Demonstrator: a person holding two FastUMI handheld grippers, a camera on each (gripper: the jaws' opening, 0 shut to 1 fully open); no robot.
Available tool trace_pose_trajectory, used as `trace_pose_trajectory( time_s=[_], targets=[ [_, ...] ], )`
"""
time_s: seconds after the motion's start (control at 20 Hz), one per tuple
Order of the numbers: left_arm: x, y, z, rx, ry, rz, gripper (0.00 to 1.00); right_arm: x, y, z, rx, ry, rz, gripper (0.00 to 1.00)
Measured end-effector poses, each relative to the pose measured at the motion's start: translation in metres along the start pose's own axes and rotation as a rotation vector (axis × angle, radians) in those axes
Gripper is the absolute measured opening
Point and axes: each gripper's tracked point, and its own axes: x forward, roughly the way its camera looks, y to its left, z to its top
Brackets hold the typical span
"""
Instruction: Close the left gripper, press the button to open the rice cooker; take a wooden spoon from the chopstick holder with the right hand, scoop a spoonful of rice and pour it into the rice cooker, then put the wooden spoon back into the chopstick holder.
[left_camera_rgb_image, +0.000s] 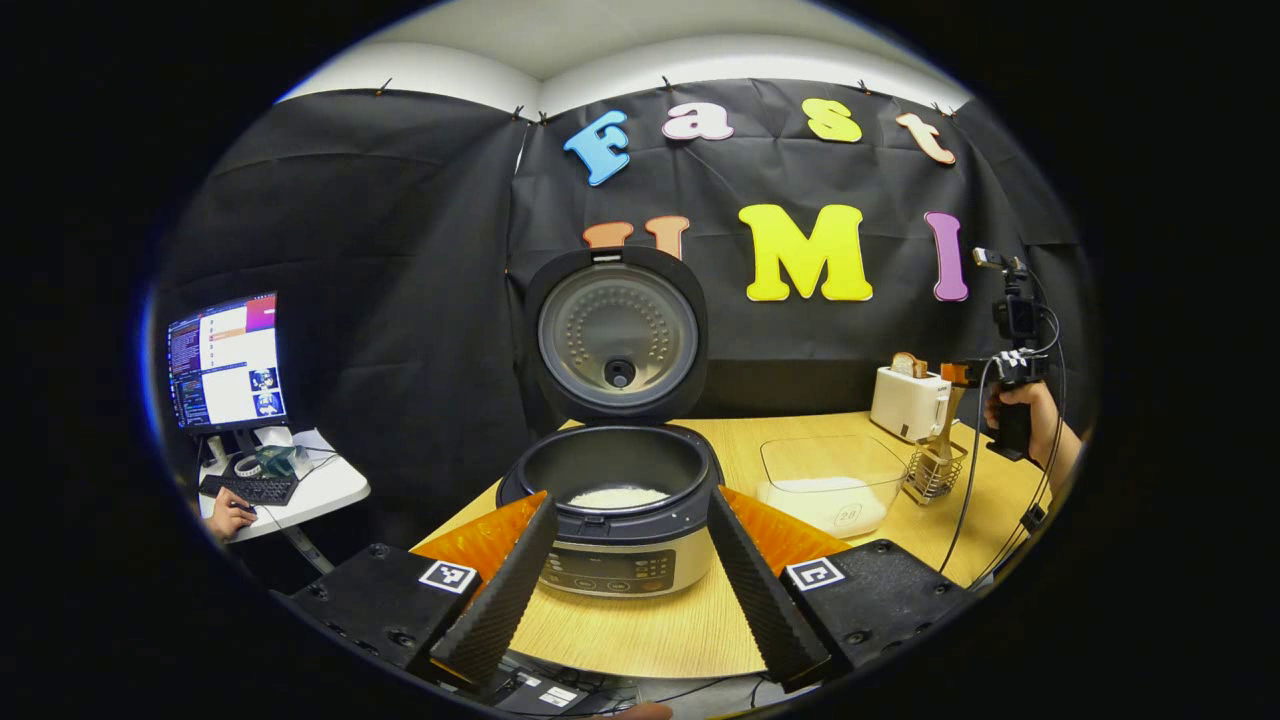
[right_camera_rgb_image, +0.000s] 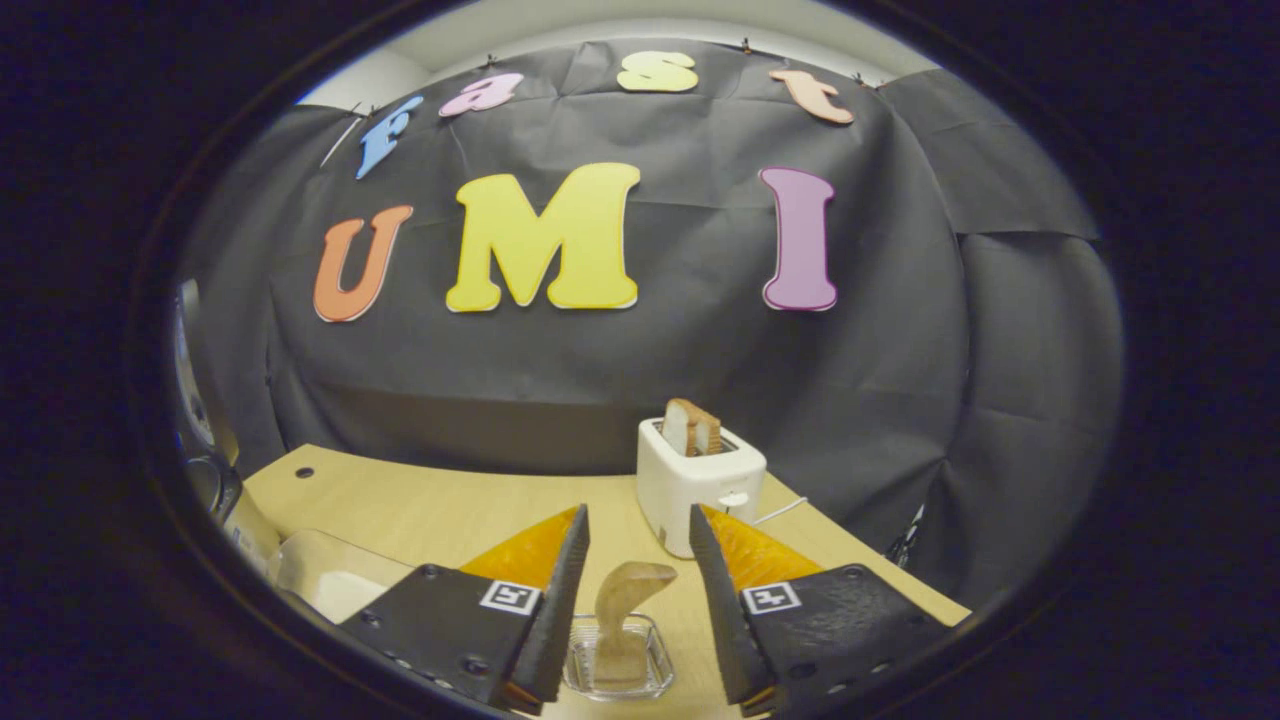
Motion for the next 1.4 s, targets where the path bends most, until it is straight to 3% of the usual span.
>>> trace_pose_trajectory(
  time_s=[0.05,0.2,0.5,0.8,1.1,1.4],
  targets=[
    [0.000,-0.002,0.001,-0.004,-0.001,-0.001,0.96,-0.003,-0.002,-0.001,-0.002,0.003,0.008,0.72],
    [0.000,-0.009,0.003,-0.015,-0.007,-0.025,0.96,-0.017,-0.011,0.005,-0.003,-0.016,0.017,0.96],
    [-0.008,-0.004,0.011,-0.044,-0.027,-0.004,0.96,-0.055,-0.027,0.008,-0.024,-0.060,0.054,0.96],
    [-0.006,0.001,0.033,-0.050,-0.039,-0.034,0.96,-0.100,-0.043,-0.004,-0.015,-0.097,0.082,0.95],
    [0.006,0.015,0.083,0.007,-0.067,-0.016,0.96,-0.137,-0.050,-0.028,-0.002,-0.084,0.120,0.95],
    [0.032,0.002,0.140,0.021,-0.103,-0.043,0.96,-0.163,-0.053,-0.059,0.035,-0.042,0.171,0.95]
  ],
)
